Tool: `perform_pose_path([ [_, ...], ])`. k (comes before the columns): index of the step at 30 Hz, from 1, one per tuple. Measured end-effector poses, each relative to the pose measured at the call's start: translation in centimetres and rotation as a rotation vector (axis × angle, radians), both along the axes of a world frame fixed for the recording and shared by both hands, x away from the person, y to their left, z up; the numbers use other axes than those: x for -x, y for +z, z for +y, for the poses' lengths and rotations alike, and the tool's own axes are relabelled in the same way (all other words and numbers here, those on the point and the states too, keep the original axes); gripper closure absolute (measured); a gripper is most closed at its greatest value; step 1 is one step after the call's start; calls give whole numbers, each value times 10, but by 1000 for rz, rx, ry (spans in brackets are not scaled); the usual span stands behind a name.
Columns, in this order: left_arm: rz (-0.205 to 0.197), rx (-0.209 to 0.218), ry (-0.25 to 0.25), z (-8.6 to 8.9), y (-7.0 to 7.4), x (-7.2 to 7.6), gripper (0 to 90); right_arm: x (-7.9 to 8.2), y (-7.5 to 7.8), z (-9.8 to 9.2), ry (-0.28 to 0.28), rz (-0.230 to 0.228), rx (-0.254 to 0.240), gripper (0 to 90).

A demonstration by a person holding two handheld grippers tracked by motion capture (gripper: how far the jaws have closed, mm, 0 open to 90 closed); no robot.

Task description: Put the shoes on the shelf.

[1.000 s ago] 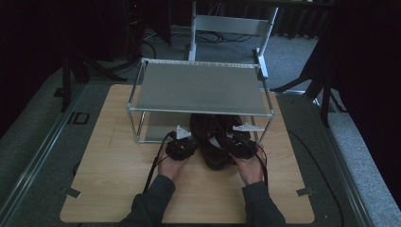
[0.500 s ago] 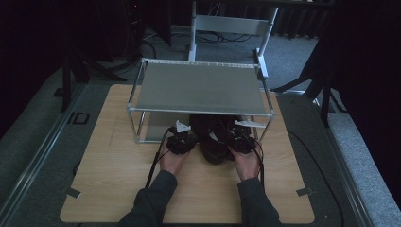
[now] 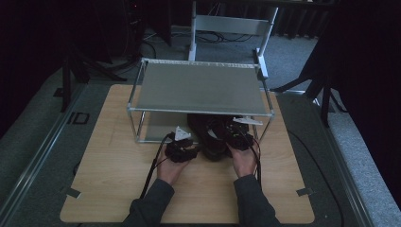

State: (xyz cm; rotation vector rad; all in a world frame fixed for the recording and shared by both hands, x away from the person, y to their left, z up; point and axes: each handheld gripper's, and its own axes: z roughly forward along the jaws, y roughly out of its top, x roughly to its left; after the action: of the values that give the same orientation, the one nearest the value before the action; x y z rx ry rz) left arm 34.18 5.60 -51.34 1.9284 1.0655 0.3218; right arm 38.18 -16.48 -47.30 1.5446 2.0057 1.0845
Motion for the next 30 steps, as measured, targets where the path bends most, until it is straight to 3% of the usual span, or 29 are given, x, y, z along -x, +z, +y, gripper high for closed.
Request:
perform_pose_path([
  [5,-40,-62,-37,-15,1,12,467,-3,-2,4,-16,-5,0,809],
  [8,-36,-68,-51,-24,-1,14,437,-4,-3,8,-24,-17,2,809],
  [14,-25,-147,-16,-34,-7,9,395,-7,-3,14,-33,-32,-13,808],
  [22,-16,-137,-19,-33,-10,-2,412,-8,-2,18,-52,-62,9,809],
  [30,-13,-156,10,-40,-18,-13,466,-14,-10,21,-89,-106,25,809],
])
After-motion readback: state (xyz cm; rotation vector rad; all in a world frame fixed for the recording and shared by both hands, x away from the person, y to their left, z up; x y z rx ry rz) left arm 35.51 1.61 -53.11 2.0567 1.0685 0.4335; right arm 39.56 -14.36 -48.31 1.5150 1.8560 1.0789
